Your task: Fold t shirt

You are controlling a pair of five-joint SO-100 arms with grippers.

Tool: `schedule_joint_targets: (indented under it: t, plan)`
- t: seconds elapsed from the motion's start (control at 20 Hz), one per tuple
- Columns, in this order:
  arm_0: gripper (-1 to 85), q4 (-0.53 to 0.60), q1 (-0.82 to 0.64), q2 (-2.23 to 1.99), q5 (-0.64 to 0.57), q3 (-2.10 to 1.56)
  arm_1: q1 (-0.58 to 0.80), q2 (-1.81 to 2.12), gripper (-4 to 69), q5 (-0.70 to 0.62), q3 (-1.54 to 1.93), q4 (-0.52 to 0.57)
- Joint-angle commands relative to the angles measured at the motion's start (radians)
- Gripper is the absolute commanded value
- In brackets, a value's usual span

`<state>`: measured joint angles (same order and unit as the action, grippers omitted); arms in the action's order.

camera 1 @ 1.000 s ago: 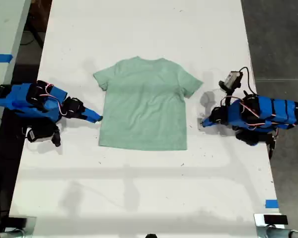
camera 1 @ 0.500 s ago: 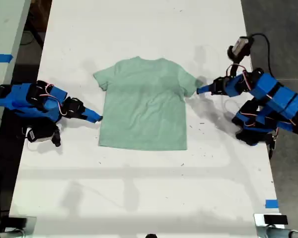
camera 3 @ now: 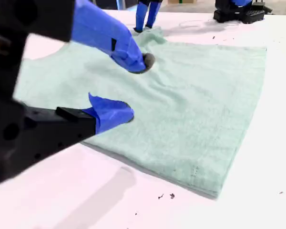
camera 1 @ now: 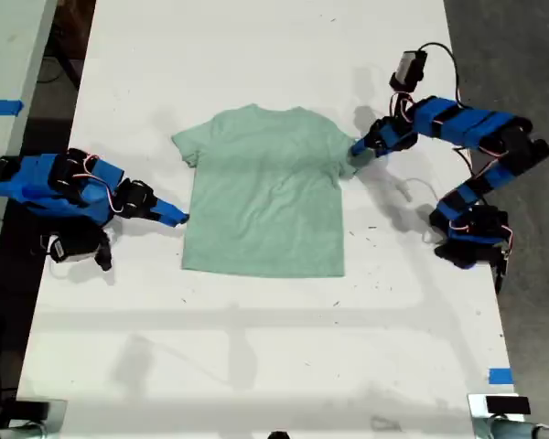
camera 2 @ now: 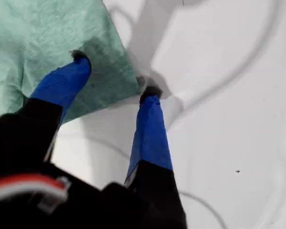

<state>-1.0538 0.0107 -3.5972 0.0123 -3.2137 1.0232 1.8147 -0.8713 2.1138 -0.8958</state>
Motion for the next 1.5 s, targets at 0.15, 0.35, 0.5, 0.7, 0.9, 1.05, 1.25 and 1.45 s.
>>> schedule_joint_targets:
  t: [0.15, 0.35, 0.5, 0.7, 0.9, 1.05, 1.25, 1.45]
  plan:
    - [12.8, -0.002, -0.015, -0.006, -0.003, -0.003, -0.026, -0.005, 0.3, -0.008, -0.095, -0.021]
    - [12.8, -0.002, -0.015, -0.006, -0.003, -0.003, -0.304, 0.150, 0.3, -0.014, -0.164, -0.029]
    - [12.8, -0.002, -0.015, -0.006, -0.003, -0.003, -0.483, 0.114, 0.3, 0.020, -0.249, 0.005]
    - [12.8, -0.002, -0.015, -0.006, -0.003, -0.003, -0.611, 0.038, 0.3, 0.060, -0.314, 0.061]
    - [12.8, -0.002, -0.015, -0.006, -0.003, -0.003, -0.635, -0.132, 19.9, 0.032, -0.509, 0.009]
    - [12.8, -0.002, -0.015, -0.006, -0.003, -0.003, -0.606, -0.161, 4.6, 0.026, -0.618, -0.144]
    - [12.8, -0.002, -0.015, -0.006, -0.003, -0.003, -0.491, 0.213, -0.7, 0.084, -0.284, -0.245]
    - [12.8, -0.002, -0.015, -0.006, -0.003, -0.003, -0.554, 0.718, -0.7, 0.189, 0.259, -0.156]
